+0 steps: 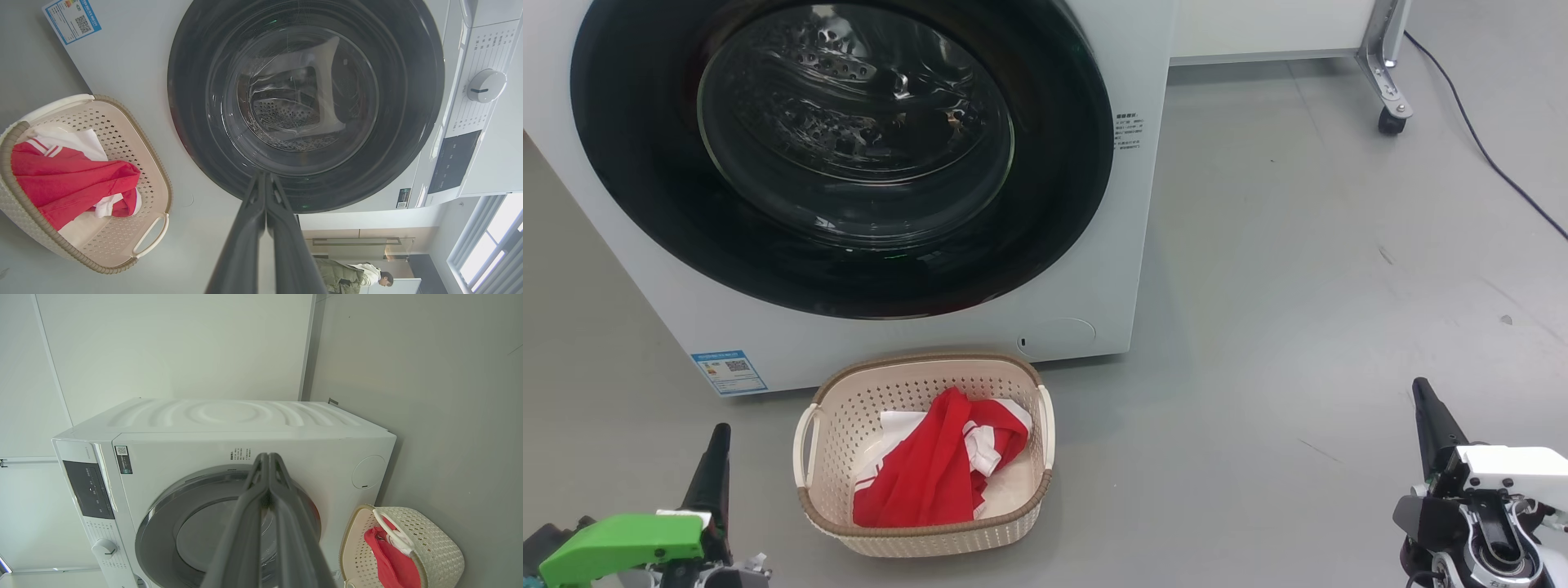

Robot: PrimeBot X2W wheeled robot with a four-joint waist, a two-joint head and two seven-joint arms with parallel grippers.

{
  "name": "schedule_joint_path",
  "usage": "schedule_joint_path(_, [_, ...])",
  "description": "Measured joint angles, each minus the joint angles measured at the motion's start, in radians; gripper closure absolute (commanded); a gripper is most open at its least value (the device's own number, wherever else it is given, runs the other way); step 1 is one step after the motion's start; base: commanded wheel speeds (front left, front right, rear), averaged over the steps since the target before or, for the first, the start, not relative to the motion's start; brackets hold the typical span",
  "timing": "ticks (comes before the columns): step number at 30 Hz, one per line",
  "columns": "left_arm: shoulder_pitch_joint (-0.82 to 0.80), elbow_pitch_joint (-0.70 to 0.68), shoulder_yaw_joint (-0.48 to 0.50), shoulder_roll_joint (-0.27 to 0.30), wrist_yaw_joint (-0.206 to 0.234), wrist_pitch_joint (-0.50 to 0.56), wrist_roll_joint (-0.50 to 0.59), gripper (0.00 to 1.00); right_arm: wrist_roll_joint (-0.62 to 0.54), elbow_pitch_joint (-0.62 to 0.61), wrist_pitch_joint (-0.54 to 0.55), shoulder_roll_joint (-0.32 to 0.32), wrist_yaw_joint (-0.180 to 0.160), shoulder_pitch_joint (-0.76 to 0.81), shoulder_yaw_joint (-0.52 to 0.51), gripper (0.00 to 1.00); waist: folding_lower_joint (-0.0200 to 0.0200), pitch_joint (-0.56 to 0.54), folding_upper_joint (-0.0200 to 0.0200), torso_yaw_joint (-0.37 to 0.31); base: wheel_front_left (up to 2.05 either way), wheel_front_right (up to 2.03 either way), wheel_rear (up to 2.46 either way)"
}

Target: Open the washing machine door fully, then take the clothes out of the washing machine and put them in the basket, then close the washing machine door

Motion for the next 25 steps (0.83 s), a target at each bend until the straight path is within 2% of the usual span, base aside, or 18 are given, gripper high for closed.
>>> schedule_joint_path(25, [-0.002,0.003,0.003,-0.001,0.0,0.006,0.0,1.0,0.0,0.003,0.0,0.0,0.005,0.0,-0.003,1.0,0.0,0.0,0.0,0.0,0.0,0.0,0.0])
